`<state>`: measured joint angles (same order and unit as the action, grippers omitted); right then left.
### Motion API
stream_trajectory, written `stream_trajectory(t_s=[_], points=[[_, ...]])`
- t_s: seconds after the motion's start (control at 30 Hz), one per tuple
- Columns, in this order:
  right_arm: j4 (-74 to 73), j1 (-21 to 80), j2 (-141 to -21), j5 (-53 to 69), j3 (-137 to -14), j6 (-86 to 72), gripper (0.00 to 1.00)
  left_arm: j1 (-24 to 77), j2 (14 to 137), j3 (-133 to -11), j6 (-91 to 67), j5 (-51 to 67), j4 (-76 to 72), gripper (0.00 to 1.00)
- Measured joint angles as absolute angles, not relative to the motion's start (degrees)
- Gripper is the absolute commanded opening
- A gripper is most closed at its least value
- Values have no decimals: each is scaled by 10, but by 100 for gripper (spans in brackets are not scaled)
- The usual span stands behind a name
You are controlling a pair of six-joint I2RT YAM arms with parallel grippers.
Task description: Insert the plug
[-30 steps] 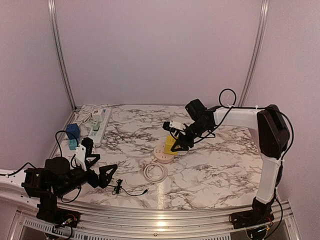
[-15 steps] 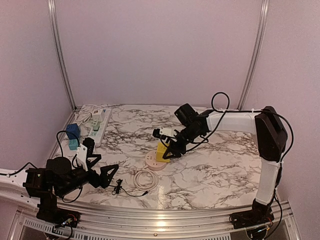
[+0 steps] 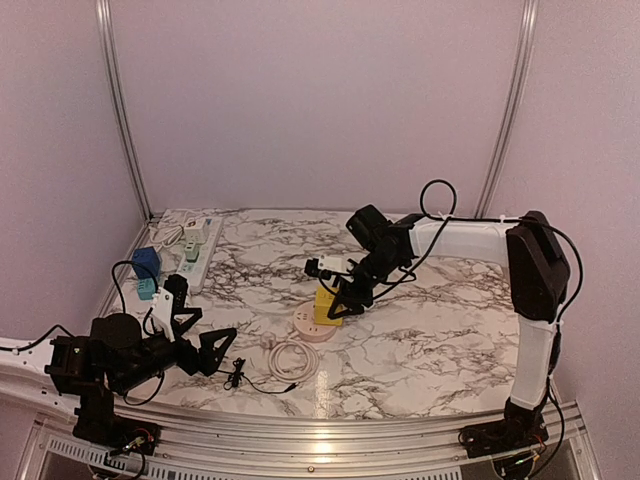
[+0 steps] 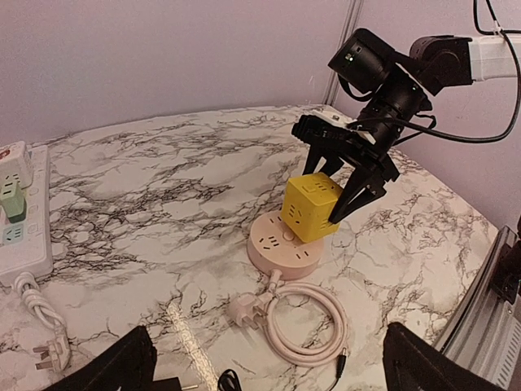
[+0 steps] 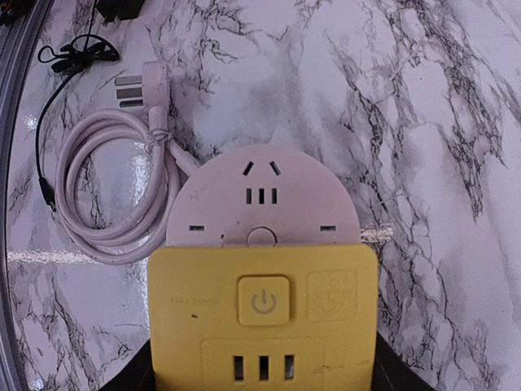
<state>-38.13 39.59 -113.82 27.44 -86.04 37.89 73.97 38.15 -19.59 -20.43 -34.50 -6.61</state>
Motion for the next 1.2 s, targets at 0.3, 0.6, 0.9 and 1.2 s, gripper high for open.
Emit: stream_trajectory(t_s=[0.3, 0.6, 0.9, 1.2], points=[[-362, 396, -1134, 264, -844, 375, 0, 740, 388, -196, -203, -345, -67, 99], [-306, 400, -1119, 259, -795, 363, 0, 740, 398, -196, -201, -345, -71, 99], [-304, 403, -1120, 256, -795, 357, 0, 740, 401, -197, -199, -345, -72, 99], [-305, 411, -1125, 239, -797, 350, 0, 738, 390, -197, -199, -346, -72, 99]])
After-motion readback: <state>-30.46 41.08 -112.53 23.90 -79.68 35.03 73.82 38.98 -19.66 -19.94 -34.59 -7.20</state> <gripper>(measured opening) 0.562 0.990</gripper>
